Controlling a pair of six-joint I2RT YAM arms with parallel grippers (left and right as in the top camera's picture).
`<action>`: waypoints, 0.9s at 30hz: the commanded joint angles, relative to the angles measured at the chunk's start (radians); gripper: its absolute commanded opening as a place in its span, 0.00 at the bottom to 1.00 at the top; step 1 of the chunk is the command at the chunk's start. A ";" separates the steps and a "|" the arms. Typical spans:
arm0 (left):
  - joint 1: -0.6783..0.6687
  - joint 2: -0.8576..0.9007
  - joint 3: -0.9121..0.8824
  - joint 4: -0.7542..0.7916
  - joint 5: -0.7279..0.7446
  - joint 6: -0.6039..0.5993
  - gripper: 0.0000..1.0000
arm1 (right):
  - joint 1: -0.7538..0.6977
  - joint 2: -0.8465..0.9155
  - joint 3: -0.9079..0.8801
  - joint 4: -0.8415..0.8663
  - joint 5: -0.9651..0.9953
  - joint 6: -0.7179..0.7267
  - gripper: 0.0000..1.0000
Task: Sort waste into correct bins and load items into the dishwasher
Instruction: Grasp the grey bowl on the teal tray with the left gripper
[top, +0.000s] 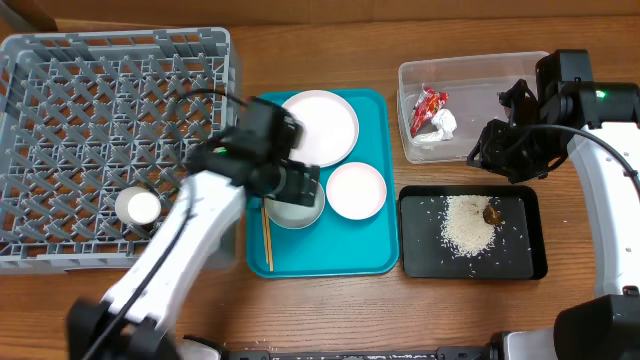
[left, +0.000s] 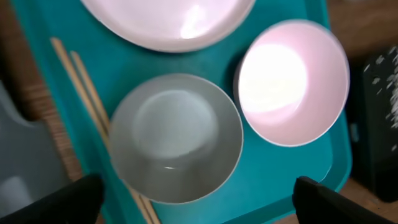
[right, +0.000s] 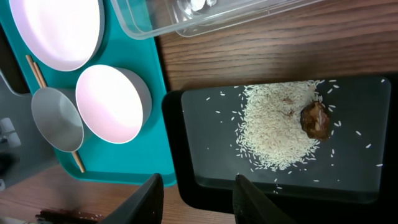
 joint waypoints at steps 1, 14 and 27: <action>-0.067 0.108 -0.008 0.002 -0.035 0.020 0.93 | 0.004 -0.018 0.007 0.000 0.007 -0.004 0.39; -0.143 0.311 -0.005 -0.002 -0.035 0.019 0.17 | 0.004 -0.018 0.007 0.000 0.007 -0.004 0.39; -0.134 0.201 0.281 -0.166 -0.127 0.008 0.04 | 0.004 -0.018 0.007 -0.003 0.007 -0.004 0.39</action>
